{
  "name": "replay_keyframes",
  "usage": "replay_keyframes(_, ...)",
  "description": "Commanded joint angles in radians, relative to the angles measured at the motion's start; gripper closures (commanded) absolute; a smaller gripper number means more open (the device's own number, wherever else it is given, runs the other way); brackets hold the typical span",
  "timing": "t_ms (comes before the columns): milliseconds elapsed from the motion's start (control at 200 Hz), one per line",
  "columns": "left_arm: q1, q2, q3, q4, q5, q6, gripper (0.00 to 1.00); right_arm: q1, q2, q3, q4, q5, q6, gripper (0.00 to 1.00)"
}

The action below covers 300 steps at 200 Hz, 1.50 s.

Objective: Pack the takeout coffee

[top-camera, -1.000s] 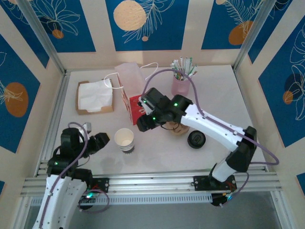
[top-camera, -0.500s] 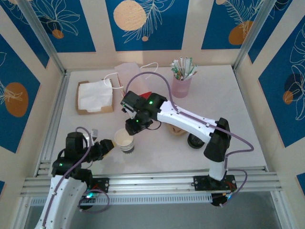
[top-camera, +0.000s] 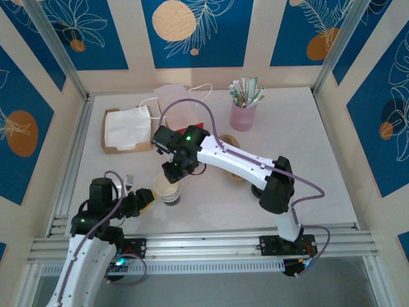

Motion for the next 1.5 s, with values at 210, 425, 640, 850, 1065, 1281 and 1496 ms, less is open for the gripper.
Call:
replay_keyframes(210, -0.002, -0.011, -0.005, 0.016, 0.023, 0.019, 0.48, 0.010, 0.028, 0.043, -0.053, 0.012, 0.000, 0.76)
replay_keyframes(425, -0.002, -0.010, -0.008, 0.015, 0.014, 0.021, 0.48, 0.009, 0.036, 0.049, -0.056, 0.012, -0.003, 0.81)
replay_keyframes(640, -0.001, -0.004, -0.016, 0.031, 0.013, 0.016, 0.48, 0.007, 0.043, 0.060, -0.060, 0.009, -0.006, 0.84)
replay_keyframes(850, -0.002, 0.004, -0.019, 0.043, 0.009, 0.017, 0.48, 0.002, 0.044, 0.066, -0.067, 0.010, -0.004, 0.95)
replay_keyframes(1065, 0.000, 0.003, -0.017, 0.044, 0.011, 0.012, 0.48, -0.007, 0.038, 0.077, -0.073, 0.001, 0.006, 1.00)
replay_keyframes(1281, 0.000, 0.000, -0.017, 0.041, 0.006, 0.010, 0.48, -0.037, 0.009, 0.066, -0.045, -0.067, 0.014, 1.00)
replay_keyframes(1496, 0.000, -0.001, -0.006, 0.042, 0.009, 0.009, 0.48, -0.062, -0.012, 0.051, -0.014, -0.143, 0.019, 1.00)
